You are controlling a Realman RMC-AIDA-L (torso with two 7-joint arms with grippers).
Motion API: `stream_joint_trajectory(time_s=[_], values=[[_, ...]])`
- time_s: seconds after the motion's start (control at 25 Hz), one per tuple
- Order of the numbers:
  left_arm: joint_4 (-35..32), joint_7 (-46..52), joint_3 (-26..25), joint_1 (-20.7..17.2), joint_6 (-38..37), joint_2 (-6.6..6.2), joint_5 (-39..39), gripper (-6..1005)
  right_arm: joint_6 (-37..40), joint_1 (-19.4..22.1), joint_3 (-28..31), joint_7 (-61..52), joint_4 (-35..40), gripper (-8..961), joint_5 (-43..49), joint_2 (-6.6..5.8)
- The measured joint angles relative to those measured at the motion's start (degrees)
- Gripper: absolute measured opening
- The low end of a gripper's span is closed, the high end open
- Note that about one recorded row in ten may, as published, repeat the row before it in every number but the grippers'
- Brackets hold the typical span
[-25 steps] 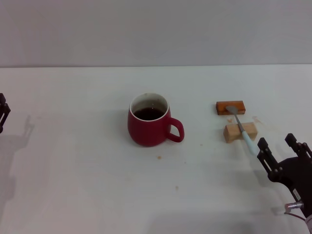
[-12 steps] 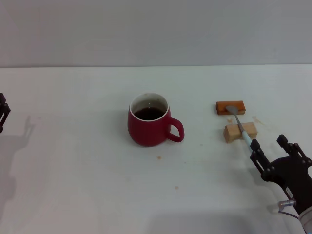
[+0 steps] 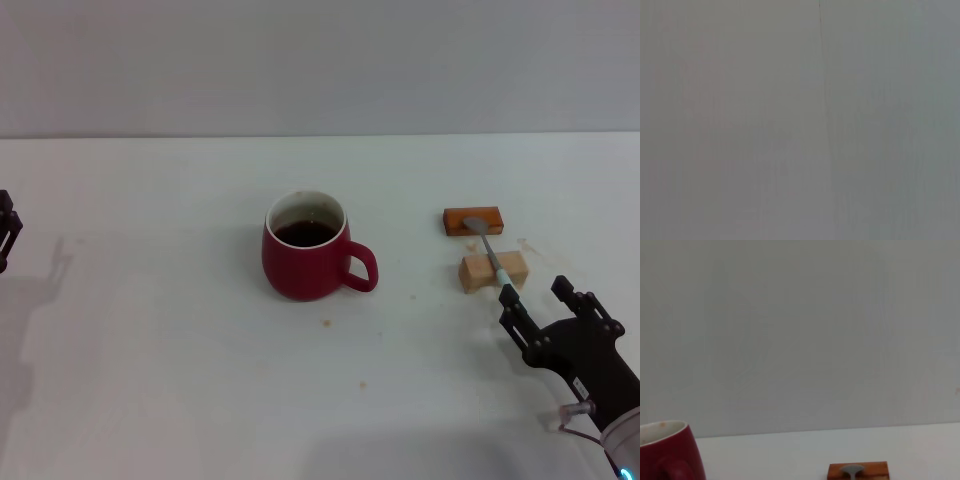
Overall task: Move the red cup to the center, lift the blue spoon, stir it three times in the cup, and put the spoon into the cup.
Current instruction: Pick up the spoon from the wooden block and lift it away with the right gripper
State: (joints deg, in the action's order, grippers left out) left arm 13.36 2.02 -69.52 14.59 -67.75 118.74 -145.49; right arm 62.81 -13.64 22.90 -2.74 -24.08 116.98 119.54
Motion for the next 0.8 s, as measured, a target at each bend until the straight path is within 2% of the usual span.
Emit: stream_joint_trajectory(time_s=[0.8], values=[[0.0, 0.0, 0.18, 0.0, -0.1, 0.0, -0.14, 844, -3.13, -1.6, -0.09, -0.16, -0.01, 686, 0.0, -0.01]])
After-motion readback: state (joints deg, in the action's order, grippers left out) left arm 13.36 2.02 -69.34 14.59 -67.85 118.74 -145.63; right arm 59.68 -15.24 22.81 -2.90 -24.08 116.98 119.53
